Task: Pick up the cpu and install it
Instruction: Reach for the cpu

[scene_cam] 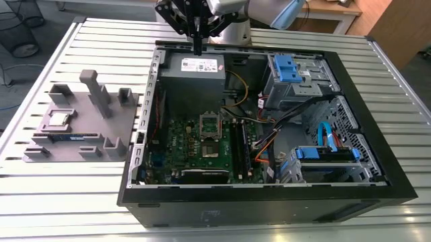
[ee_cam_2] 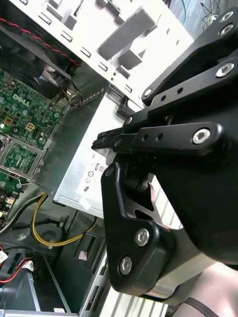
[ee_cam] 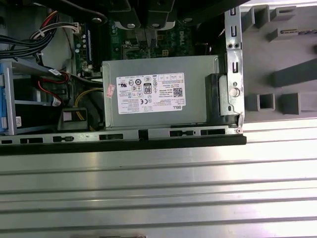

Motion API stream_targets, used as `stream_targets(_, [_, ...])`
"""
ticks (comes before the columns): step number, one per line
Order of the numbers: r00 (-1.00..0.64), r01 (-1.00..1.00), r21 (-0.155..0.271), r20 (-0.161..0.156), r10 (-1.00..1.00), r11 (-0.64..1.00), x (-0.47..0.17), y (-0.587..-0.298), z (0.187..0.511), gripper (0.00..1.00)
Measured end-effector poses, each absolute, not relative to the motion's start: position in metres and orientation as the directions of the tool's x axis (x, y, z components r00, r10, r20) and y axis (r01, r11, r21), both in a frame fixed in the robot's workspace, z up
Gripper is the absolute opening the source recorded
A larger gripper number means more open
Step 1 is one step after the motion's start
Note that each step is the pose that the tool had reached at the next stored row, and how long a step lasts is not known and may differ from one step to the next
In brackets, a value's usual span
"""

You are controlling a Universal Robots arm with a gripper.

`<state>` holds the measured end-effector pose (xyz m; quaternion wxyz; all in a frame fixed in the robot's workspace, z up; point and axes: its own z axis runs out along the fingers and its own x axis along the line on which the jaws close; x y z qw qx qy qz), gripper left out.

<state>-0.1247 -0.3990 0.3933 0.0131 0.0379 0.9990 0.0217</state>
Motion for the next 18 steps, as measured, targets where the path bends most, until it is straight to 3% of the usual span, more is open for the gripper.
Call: stream_targets(18, [-0.997, 0.075, 0.044, -0.025, 0.076, 0.996, -0.145, -0.399, 0.393, 0.11])
